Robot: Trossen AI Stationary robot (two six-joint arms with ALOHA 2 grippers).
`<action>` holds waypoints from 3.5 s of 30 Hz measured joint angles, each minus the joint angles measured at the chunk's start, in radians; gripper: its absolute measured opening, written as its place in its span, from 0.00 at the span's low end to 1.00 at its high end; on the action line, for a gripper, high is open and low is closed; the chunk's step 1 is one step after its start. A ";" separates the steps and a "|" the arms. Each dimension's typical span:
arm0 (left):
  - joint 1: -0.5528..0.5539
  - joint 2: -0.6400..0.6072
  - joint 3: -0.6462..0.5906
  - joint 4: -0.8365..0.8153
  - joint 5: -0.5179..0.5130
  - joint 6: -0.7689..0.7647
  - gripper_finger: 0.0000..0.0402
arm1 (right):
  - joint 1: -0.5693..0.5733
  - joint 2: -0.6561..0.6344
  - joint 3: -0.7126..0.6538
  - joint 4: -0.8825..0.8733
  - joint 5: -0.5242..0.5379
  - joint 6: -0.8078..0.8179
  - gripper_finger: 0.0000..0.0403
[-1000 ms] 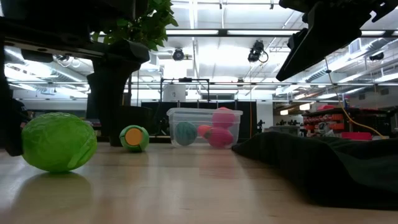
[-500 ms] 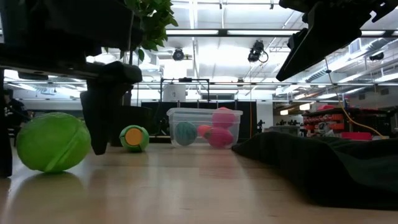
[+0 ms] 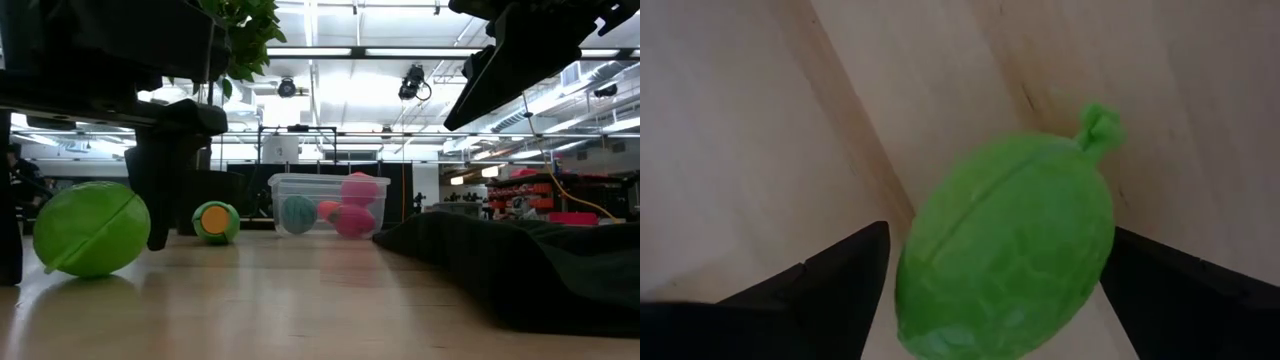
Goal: Pick and placing Produce into tupperware
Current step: Put the green melon into the transparent bin
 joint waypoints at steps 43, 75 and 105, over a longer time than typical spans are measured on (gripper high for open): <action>0.093 0.000 0.000 0.044 -0.004 -0.036 0.68 | 0.000 0.000 0.000 0.000 0.000 0.000 0.55; 0.116 0.000 0.187 0.045 -0.372 0.189 0.65 | -0.001 0.000 0.000 0.000 0.000 0.000 0.55; 0.320 0.000 0.186 -0.112 -0.149 -0.309 0.72 | 0.000 0.000 0.000 0.000 0.000 0.003 0.55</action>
